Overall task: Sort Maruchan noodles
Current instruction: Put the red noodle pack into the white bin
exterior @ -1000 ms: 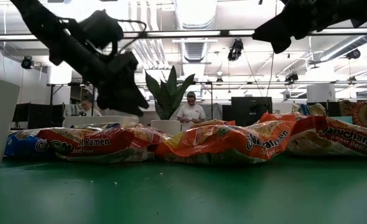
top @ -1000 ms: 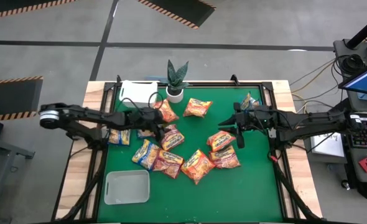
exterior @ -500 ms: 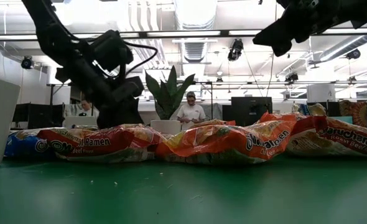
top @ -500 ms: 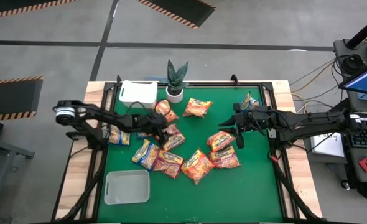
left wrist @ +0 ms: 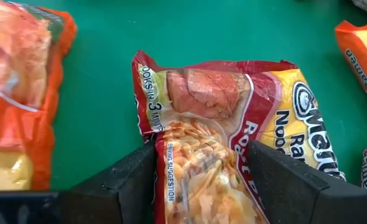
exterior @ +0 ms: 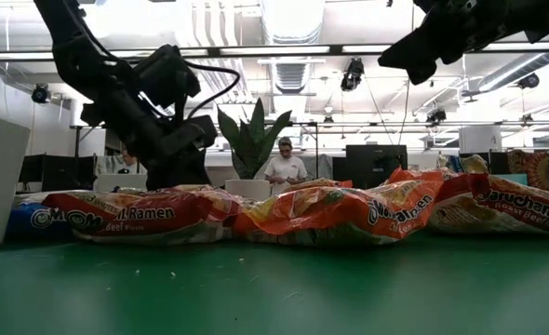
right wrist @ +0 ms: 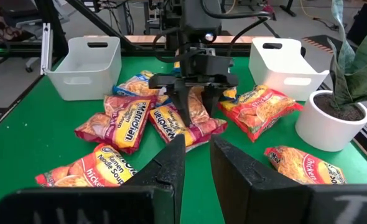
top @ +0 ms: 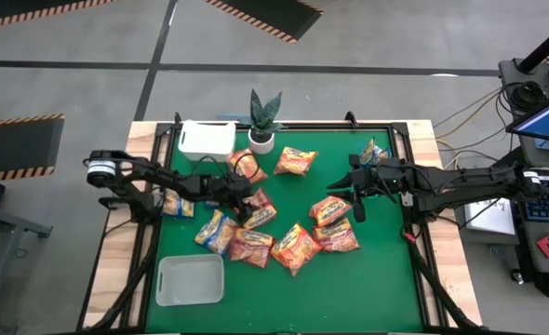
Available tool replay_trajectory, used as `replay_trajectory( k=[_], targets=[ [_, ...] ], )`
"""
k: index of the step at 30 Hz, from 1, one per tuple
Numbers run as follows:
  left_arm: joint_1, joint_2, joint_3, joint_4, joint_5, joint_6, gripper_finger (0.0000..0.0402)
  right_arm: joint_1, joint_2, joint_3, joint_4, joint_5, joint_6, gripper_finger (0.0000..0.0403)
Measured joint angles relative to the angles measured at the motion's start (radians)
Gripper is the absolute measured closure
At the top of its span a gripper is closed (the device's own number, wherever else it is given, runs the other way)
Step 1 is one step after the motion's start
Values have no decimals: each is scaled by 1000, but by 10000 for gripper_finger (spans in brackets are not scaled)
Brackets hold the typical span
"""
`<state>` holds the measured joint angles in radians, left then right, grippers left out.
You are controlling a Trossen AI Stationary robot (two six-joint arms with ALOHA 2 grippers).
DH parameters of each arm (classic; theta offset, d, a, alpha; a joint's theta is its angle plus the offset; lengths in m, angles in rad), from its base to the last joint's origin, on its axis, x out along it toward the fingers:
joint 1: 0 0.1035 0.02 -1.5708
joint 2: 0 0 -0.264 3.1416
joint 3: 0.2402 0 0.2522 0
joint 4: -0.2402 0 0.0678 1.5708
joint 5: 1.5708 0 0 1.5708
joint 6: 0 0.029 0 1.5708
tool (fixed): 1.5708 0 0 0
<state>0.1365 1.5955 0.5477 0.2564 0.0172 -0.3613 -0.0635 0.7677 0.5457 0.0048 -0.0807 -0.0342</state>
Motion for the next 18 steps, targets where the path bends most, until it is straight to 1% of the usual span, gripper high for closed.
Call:
replay_trajectory(
  k=[3, 5, 15, 18],
  targets=[
    [-9, 0, 4, -5, -2, 9, 175, 0, 0, 0, 0, 0, 0, 334],
    [-12, 0, 7, -6, -4, 16, 192, 0, 0, 0, 0, 0, 0, 333],
    [-13, -8, 10, -1, -3, 16, 345, 0, 0, 0, 0, 0, 5, 332],
    [-13, -22, 10, -4, 9, 16, 374, 0, 0, 0, 0, 0, 5, 333]
  ],
)
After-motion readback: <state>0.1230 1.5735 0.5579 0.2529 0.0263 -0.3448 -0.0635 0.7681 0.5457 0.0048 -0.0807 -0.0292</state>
